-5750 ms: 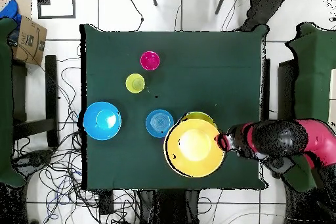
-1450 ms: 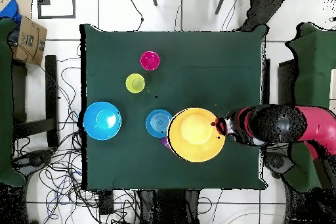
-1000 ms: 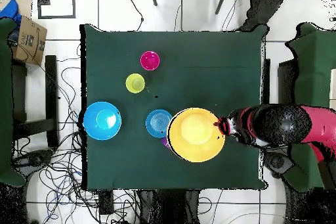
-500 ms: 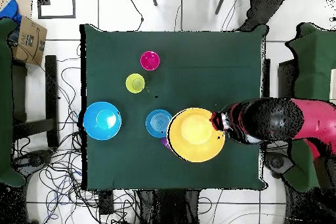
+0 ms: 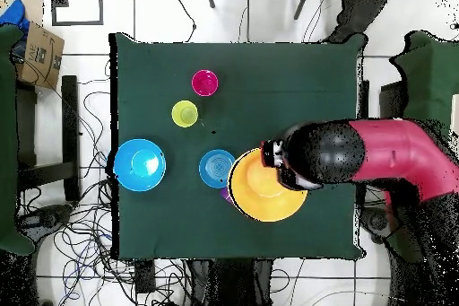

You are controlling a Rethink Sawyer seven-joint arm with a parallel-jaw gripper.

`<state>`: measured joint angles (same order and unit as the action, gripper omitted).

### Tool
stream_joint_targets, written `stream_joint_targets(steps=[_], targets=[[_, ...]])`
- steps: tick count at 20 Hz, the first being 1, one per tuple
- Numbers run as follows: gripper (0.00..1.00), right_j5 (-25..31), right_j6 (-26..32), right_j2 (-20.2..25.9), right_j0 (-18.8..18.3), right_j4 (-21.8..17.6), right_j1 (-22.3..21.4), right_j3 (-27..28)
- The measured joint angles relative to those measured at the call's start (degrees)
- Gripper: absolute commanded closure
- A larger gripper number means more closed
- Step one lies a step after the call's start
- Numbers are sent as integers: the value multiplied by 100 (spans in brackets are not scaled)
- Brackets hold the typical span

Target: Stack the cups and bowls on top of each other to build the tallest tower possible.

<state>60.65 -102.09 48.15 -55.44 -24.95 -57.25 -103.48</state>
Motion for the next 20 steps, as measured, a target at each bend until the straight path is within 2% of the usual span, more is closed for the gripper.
stream_joint_targets(steps=[2,6,9,14,20], targets=[[0,-94,-257,-143,198,-6,-24,9],[0,-452,-1209,-622,871,-43,8,61],[0,-650,-1711,-859,1203,-87,62,100],[0,-925,-2174,-1172,1548,-182,266,241],[0,-1154,-2213,-1475,1716,-191,599,418]])
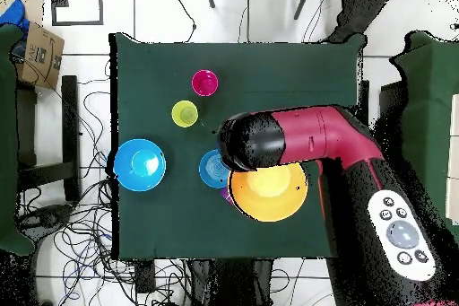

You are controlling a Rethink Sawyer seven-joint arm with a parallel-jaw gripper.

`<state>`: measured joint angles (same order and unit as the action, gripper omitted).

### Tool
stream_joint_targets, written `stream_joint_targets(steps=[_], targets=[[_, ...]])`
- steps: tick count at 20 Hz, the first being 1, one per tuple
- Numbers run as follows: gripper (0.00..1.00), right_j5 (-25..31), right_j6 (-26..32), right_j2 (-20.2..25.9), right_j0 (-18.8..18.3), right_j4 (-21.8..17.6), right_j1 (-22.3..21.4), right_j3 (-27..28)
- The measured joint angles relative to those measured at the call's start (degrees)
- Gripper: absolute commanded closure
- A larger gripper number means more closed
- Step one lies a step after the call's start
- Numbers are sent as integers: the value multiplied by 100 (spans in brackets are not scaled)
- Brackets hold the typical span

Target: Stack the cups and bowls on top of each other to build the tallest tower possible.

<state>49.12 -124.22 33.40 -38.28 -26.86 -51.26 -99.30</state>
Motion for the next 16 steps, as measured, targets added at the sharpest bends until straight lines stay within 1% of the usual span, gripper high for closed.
stream_joint_targets(steps=[2,11,16], targets=[[0,-97,0,-143,50,-1,129,45],[0,-411,0,-648,239,1,459,86],[0,-450,0,-849,375,12,583,156]])
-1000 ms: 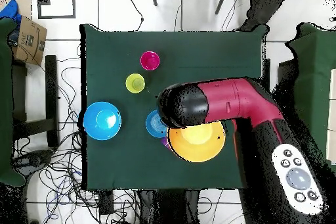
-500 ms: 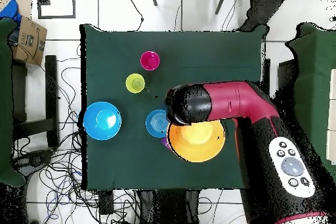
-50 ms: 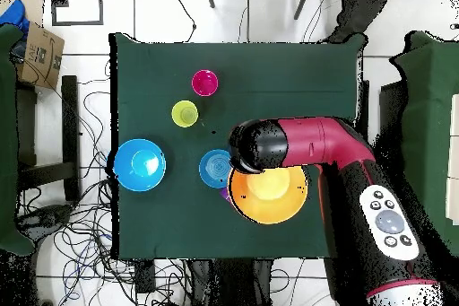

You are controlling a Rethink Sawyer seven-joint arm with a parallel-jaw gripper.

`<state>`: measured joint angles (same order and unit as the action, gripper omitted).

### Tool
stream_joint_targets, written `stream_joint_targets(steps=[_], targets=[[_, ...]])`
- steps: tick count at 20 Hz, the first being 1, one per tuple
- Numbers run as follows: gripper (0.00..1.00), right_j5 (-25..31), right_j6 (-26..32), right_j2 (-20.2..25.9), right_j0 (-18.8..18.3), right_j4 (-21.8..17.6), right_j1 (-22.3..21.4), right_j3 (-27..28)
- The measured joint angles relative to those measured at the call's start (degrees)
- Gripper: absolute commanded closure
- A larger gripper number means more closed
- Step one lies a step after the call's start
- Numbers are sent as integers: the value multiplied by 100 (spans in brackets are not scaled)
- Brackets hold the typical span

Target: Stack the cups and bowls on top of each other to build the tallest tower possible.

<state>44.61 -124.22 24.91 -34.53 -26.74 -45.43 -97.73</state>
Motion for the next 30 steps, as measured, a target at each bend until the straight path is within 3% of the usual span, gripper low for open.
stream_joint_targets(steps=[16,30], targets=[[0,0,0,-442,430,362,11,36],[0,-77,-2,-828,1136,917,167,240]])
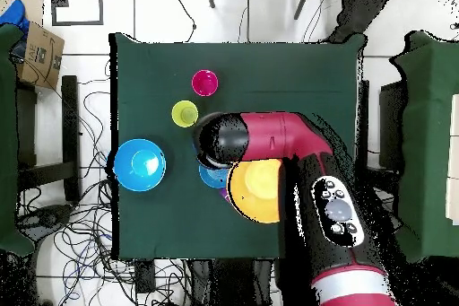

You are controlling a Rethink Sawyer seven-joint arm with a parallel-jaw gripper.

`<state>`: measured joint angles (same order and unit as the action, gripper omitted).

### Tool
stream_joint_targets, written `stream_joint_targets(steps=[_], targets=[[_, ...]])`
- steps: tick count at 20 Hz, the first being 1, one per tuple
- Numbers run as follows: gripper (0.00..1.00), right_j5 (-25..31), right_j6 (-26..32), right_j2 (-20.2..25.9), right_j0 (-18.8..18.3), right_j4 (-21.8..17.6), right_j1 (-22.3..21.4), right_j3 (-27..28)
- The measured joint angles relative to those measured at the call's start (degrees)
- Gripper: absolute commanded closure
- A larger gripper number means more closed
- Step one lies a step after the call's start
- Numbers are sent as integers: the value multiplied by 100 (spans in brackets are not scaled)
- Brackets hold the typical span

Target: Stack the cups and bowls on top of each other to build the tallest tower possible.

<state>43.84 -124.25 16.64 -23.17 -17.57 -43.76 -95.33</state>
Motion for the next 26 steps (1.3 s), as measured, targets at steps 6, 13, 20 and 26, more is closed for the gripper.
stream_joint_targets(steps=[6,13,20,26], targets=[[0,-65,0,-155,183,226,120,115],[0,-65,0,-330,309,410,174,279],[0,-138,0,-526,416,535,306,527],[0,-290,0,-735,590,744,476,762]])
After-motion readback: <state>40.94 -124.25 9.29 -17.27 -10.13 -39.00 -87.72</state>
